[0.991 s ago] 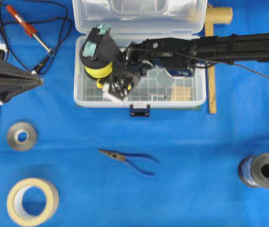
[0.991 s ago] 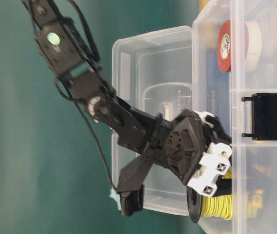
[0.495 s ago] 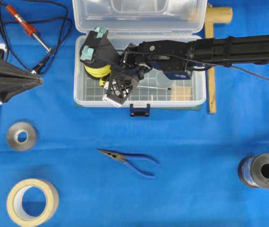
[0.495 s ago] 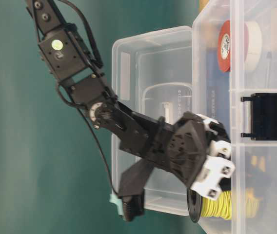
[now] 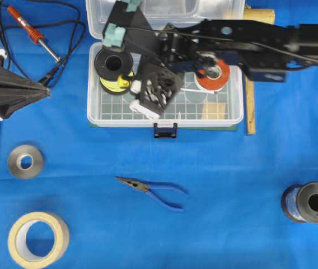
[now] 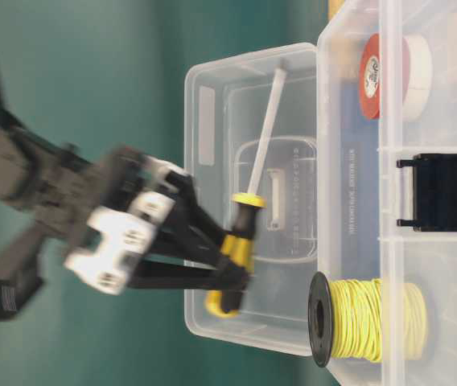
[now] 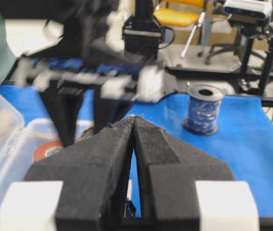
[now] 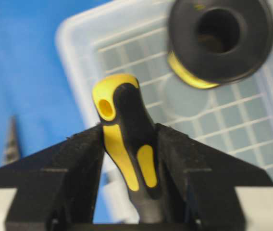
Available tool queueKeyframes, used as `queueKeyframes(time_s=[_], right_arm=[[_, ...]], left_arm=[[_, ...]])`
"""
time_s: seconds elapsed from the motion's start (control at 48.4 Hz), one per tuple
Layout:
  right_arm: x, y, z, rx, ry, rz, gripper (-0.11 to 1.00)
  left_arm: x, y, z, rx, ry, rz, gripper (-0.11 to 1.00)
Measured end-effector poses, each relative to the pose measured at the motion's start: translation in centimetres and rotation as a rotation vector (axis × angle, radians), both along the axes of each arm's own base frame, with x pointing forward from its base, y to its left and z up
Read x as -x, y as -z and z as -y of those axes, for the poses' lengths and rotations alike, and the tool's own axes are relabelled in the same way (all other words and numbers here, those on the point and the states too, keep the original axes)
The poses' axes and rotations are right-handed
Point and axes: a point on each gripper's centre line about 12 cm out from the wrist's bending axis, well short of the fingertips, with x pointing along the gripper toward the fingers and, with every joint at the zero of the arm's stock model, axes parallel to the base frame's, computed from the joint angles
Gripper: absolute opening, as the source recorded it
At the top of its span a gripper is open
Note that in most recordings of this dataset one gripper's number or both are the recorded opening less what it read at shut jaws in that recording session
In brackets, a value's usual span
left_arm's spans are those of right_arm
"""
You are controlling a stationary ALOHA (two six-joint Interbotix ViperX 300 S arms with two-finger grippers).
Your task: Pick the screwdriver from the toolbox among several items.
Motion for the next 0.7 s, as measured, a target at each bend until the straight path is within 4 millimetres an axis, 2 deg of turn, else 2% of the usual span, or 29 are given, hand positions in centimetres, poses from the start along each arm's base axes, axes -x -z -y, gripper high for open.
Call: queueKeyframes(time_s=[0.062,0.206,0.289,0.372,0.578,0.702], right_arm=[[0.1,-0.5,-1.5,-0.012,-0.016,-0.001,0.34],[0.0,-0.2,-5.5,-0.022,-0.063,-0.012,0.34],[-0.3,0.7,-7.5,-0.021,-0.075,-0.026,0.34],[-0.8,2.7,-8.9,-0.028,-0.051,-0.061,0.34],[-1.5,8.5,-10.3,-0.017,0.039,-0.165,0.34],[-1.7,11.4,-10.8,-0.027,0.081,-0.182,0.34]], left_arm=[[0.0,0.0,0.0,0.001,-0.002,0.002,0.00],[0.0,0.0,-0.1,0.000,-0.003,0.000,0.00],[0.0,0.0,-0.1,0.000,-0.003,0.002,0.00],[0.0,0.0,-0.1,0.001,-0.003,0.002,0.00],[0.0,0.0,-0.1,0.005,-0.003,0.002,0.00],[0.0,0.0,-0.1,0.003,-0.005,-0.003,0.00]])
